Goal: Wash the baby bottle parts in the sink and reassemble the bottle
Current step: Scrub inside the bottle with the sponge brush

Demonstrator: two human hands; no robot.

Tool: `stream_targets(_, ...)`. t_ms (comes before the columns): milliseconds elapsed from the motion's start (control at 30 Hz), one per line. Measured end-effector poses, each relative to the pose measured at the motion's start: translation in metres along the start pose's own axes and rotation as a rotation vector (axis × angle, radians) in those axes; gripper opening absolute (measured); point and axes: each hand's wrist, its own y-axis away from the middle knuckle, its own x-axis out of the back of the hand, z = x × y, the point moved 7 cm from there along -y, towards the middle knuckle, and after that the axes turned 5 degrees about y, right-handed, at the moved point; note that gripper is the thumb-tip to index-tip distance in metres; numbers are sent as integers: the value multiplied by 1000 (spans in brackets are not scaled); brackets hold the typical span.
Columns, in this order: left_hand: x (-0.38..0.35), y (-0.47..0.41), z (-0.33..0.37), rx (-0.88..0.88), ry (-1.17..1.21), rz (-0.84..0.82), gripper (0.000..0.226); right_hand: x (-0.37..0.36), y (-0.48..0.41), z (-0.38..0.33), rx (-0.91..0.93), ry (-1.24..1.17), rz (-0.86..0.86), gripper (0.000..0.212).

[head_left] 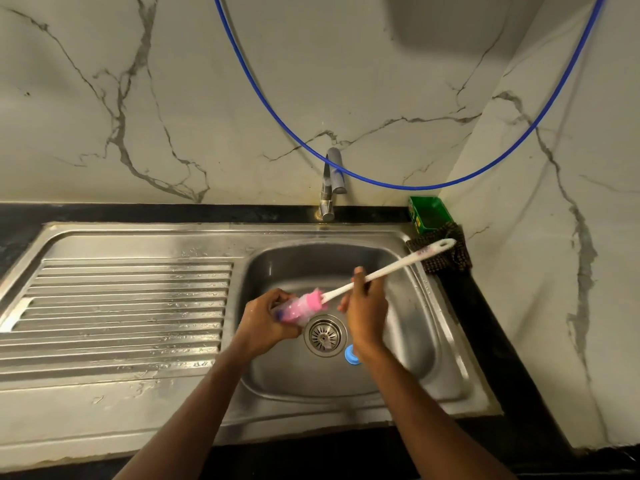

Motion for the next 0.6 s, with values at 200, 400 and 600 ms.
stream_targets(200, 1, 1, -4, -5, -9, 5, 56, 17, -14, -3, 1, 56, 72, 38)
stream_targets(400, -2, 1, -9, 34, 10, 5, 54, -1, -14, -5, 12, 124, -169, 43)
stream_targets(600, -3, -7, 3, 8, 4, -4, 54, -11, -2, 1, -19, 39, -256, 34)
